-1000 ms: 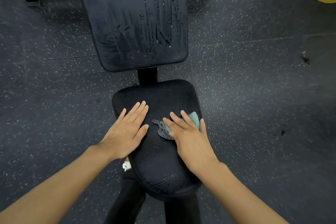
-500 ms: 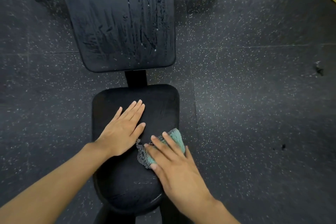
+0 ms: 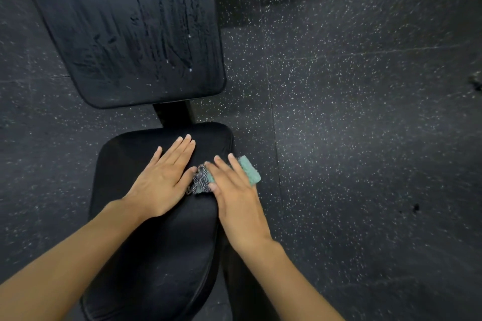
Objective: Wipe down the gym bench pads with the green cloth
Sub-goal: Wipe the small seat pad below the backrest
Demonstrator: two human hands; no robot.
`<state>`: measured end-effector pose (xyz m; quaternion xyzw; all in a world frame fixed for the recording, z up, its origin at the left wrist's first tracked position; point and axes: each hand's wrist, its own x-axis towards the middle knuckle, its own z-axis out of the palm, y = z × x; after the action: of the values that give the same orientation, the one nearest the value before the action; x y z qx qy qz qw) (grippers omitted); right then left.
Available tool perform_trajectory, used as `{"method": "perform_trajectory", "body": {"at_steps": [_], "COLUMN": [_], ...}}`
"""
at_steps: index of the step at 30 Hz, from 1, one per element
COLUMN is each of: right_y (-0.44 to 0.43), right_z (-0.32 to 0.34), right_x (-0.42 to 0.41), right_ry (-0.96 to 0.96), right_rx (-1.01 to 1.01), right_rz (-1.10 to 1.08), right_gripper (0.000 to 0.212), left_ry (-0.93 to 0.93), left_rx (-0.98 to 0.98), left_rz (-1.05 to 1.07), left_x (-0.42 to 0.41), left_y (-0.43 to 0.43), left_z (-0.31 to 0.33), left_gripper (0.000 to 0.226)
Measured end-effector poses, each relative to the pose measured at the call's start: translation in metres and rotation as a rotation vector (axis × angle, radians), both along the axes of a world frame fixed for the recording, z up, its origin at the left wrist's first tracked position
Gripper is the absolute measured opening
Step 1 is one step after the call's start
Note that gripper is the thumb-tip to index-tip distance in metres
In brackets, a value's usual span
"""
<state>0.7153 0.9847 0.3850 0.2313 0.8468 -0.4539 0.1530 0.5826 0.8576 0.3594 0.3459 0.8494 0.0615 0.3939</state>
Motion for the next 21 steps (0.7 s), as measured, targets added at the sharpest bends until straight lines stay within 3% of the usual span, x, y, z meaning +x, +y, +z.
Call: {"method": "perform_trajectory", "body": {"at_steps": [4,8,21], "right_y": [0.003,-0.007,0.044], "right_z": [-0.023,-0.029,-0.083], "right_x": [0.006,0.012,-0.056], "right_ry": [0.081,0.112,0.012], "right_rx": [-0.041,-0.281,-0.482], "right_rz": [-0.231,-0.435,-0.645], "right_gripper": [0.055,0.043,0.046], "left_ry": [-0.02,-0.018,0.0], "left_rx": [-0.004,-0.011,0.041], "left_rz": [0.001,-0.015,-0.019], "left_x": [-0.003,-0.005,-0.005], "left_y": [0.014,0.026,0.028], "left_z": [-0.006,-0.01,-0.018], "left_gripper": [0.089,0.078,0.074]}}
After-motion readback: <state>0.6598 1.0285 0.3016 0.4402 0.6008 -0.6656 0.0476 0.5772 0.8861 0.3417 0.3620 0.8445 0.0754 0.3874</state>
